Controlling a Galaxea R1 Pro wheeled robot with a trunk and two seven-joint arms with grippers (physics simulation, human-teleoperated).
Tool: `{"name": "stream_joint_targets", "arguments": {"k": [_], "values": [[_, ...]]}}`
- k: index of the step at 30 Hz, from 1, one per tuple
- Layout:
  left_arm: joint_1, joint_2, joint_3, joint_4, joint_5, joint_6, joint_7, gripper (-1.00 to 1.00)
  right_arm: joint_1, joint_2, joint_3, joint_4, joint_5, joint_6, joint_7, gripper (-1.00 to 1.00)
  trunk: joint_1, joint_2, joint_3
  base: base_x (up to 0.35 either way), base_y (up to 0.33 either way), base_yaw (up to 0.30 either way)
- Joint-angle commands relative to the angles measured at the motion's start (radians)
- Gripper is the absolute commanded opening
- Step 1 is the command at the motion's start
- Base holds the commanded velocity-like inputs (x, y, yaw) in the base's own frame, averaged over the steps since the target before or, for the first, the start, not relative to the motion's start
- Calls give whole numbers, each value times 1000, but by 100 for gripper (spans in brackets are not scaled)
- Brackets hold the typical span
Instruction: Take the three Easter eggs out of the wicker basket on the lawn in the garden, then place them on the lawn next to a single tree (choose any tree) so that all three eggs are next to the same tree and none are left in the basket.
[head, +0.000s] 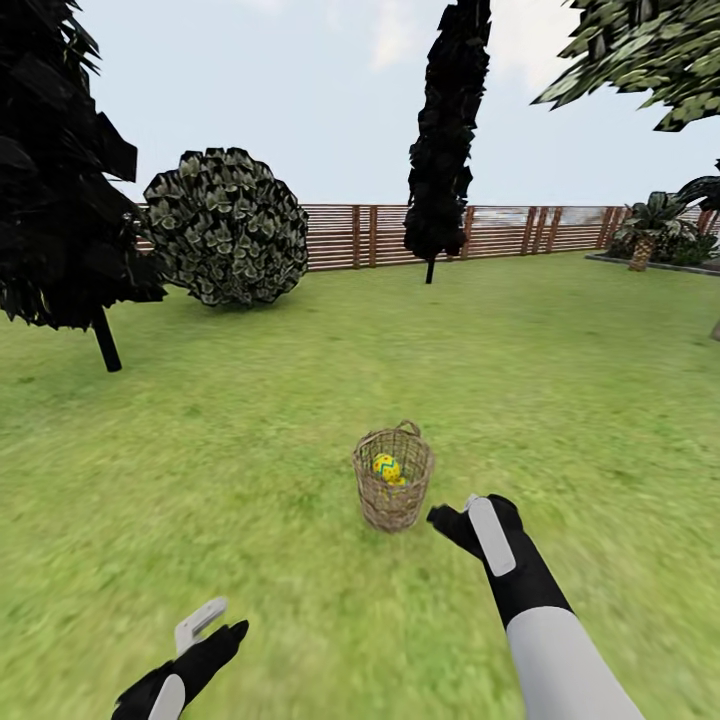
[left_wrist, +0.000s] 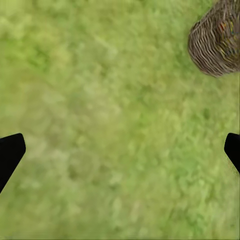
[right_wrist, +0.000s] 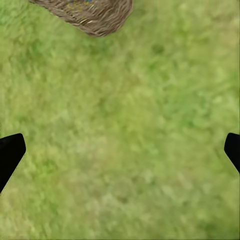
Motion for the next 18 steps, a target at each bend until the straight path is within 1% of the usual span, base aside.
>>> {"name": "stream_joint_targets", "arguments": {"k": [1,5,11,18], "values": [[0,-1,2,-2,11,6,6,100,-1,1,-2,2,-11,-3,-10,100,1,-1,-1,330,0,0],[0,-1,2,-2,10,6,6,100,-10,0,-2,31,-11,-32,-9,100,1,-1,-1,330,0,0],[0,-1,2,-1,11,6,6,100,-52,-2,-2,121,-11,-58,-9,100,1,-1,-1,330,0,0],[0,-1,2,-1,10,6,7,100,-69,-2,-2,164,-11,-93,-9,100,1,-1,-1,330,0,0]]}}
